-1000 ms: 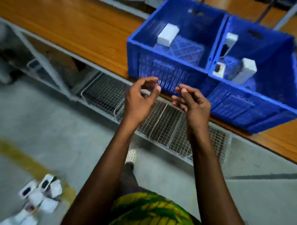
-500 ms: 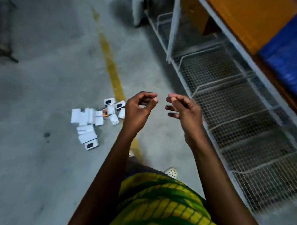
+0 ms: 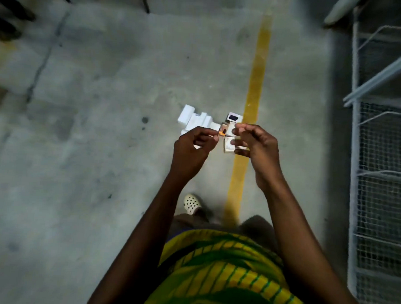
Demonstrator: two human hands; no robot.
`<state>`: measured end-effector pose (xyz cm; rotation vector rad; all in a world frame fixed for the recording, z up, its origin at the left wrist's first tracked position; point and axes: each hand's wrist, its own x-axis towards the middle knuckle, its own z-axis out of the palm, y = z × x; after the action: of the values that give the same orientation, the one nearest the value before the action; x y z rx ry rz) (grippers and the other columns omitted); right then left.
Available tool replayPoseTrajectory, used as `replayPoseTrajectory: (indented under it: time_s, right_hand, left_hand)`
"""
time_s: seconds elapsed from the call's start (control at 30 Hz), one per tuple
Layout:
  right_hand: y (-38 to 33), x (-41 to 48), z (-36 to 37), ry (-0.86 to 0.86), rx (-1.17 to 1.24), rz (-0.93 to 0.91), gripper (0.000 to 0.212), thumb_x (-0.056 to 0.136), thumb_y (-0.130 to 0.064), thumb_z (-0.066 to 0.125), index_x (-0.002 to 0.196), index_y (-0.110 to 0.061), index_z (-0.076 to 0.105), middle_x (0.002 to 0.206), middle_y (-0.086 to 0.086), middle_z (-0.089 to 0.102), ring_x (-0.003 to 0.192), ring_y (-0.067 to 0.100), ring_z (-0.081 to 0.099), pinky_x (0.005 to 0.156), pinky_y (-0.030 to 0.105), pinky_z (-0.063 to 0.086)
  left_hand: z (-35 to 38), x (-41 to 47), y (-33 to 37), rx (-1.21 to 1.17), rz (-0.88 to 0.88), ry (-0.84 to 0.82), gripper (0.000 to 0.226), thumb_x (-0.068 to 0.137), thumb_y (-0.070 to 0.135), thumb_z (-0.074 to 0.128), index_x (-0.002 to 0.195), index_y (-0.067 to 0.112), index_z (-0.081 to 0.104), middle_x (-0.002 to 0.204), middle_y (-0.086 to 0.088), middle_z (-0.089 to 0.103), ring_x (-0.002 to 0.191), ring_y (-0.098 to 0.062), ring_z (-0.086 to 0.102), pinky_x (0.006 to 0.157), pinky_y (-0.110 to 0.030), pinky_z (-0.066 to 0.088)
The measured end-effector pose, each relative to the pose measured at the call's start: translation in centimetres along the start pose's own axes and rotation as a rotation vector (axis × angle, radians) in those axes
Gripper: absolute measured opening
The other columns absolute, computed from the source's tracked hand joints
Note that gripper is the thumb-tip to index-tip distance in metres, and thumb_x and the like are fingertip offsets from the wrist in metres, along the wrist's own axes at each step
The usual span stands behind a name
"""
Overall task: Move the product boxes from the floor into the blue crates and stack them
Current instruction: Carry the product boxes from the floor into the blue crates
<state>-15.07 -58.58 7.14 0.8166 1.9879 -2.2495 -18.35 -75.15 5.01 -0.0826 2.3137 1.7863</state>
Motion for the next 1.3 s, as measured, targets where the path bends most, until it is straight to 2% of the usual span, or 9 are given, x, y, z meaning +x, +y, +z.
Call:
replayPoseTrajectory:
  time_s: [0.3, 0.4, 0.53, 0.67, 0.73, 0.93, 1.0, 1.13, 1.3]
  right_hand:
    - [1.4, 7.9, 4.9, -0.048, -0.115, 0.179, 0.016, 0.101, -0.012, 0.061, 0.112, -0.008, 0.072, 0.110, 0.008, 0.076, 0.083, 0.018, 0.072, 0.071, 0.031, 0.053]
    - [2.4, 13.3, 5.8, -0.060, -0.145, 0.214, 0.018, 0.101, -0.013, 0.061, 0.113, -0.009, 0.073, 0.102, 0.004, 0.076, 0.079, 0.016, 0.072, 0.067, 0.028, 0.052]
    - [4.9, 21.1, 7.1, -0.048, -0.179, 0.270, 0.015, 0.101, -0.012, 0.060, 0.110, -0.011, 0.072, 0.098, 0.003, 0.075, 0.077, 0.019, 0.070, 0.066, 0.030, 0.051]
    - [10.5, 29.6, 9.1, -0.044, -0.265, 0.327, 0.014, 0.100, -0.011, 0.060, 0.105, -0.017, 0.072, 0.092, 0.000, 0.074, 0.069, 0.013, 0.068, 0.064, 0.030, 0.050]
    - [15.0, 33.7, 10.0, -0.045, -0.332, 0.366, 0.015, 0.098, -0.012, 0.061, 0.101, -0.022, 0.071, 0.096, 0.003, 0.074, 0.069, 0.013, 0.069, 0.064, 0.031, 0.051]
    - [36.0, 43.3, 12.6, -0.172, -0.557, 0.444, 0.012, 0.085, -0.032, 0.065, 0.087, -0.042, 0.071, 0.095, -0.005, 0.075, 0.088, 0.021, 0.073, 0.080, 0.043, 0.059]
    - [43.4, 45.8, 13.6, -0.238, -0.646, 0.424, 0.012, 0.090, -0.030, 0.067, 0.099, -0.037, 0.070, 0.104, -0.002, 0.075, 0.098, 0.024, 0.071, 0.088, 0.043, 0.057]
    - [57.7, 50.8, 15.1, -0.295, -0.822, 0.386, 0.045, 0.093, -0.029, 0.070, 0.136, -0.019, 0.059, 0.132, 0.008, 0.064, 0.119, 0.025, 0.061, 0.098, 0.034, 0.049]
    - [69.4, 55.5, 16.6, -0.288, -0.918, 0.328, 0.090, 0.082, -0.026, 0.081, 0.156, -0.021, 0.032, 0.154, 0.017, 0.036, 0.143, 0.036, 0.037, 0.116, 0.050, 0.039]
  left_hand:
    - [-4.3, 7.9, -4.1, -0.064, -0.163, 0.092, 0.017, 0.089, 0.023, 0.072, 0.103, 0.013, 0.075, 0.086, -0.008, 0.077, 0.081, -0.029, 0.073, 0.069, -0.031, 0.054]
    - [-4.2, 11.3, -5.2, -0.049, -0.226, 0.126, 0.013, 0.094, 0.014, 0.069, 0.105, 0.012, 0.074, 0.087, -0.006, 0.077, 0.077, -0.020, 0.072, 0.063, -0.025, 0.052]
    - [-3.4, 17.1, -8.5, 0.023, -0.310, 0.139, 0.017, 0.091, 0.021, 0.066, 0.104, 0.013, 0.074, 0.087, -0.005, 0.078, 0.077, -0.022, 0.072, 0.063, -0.029, 0.053]
    - [-2.0, 23.8, -16.1, 0.194, -0.355, 0.130, 0.023, 0.090, 0.032, 0.070, 0.105, 0.015, 0.074, 0.084, 0.001, 0.076, 0.074, -0.003, 0.069, 0.068, -0.020, 0.052]
    - [-1.2, 26.9, -22.0, 0.296, -0.362, 0.114, 0.020, 0.091, 0.030, 0.073, 0.105, 0.017, 0.073, 0.082, 0.004, 0.074, 0.073, 0.000, 0.067, 0.067, -0.012, 0.046]
    - [2.3, 34.0, -45.5, 0.681, -0.440, -0.010, 0.050, 0.082, 0.036, 0.075, 0.124, 0.012, 0.064, 0.114, -0.014, 0.064, 0.104, -0.032, 0.062, 0.084, -0.038, 0.050]
    - [3.8, 35.3, -53.7, 0.813, -0.429, -0.097, 0.055, 0.080, 0.036, 0.075, 0.125, 0.008, 0.062, 0.117, -0.019, 0.061, 0.108, -0.040, 0.057, 0.087, -0.046, 0.049]
    - [6.2, 36.1, -67.8, 1.001, -0.450, -0.423, 0.082, 0.077, 0.041, 0.079, 0.146, 0.016, 0.044, 0.142, -0.016, 0.046, 0.131, -0.039, 0.040, 0.102, -0.047, 0.037]
    - [7.7, 36.4, -78.4, 1.277, -0.328, -0.704, 0.113, 0.073, 0.040, 0.083, 0.160, 0.021, 0.013, 0.164, -0.016, 0.016, 0.151, -0.040, 0.013, 0.119, -0.062, 0.017]
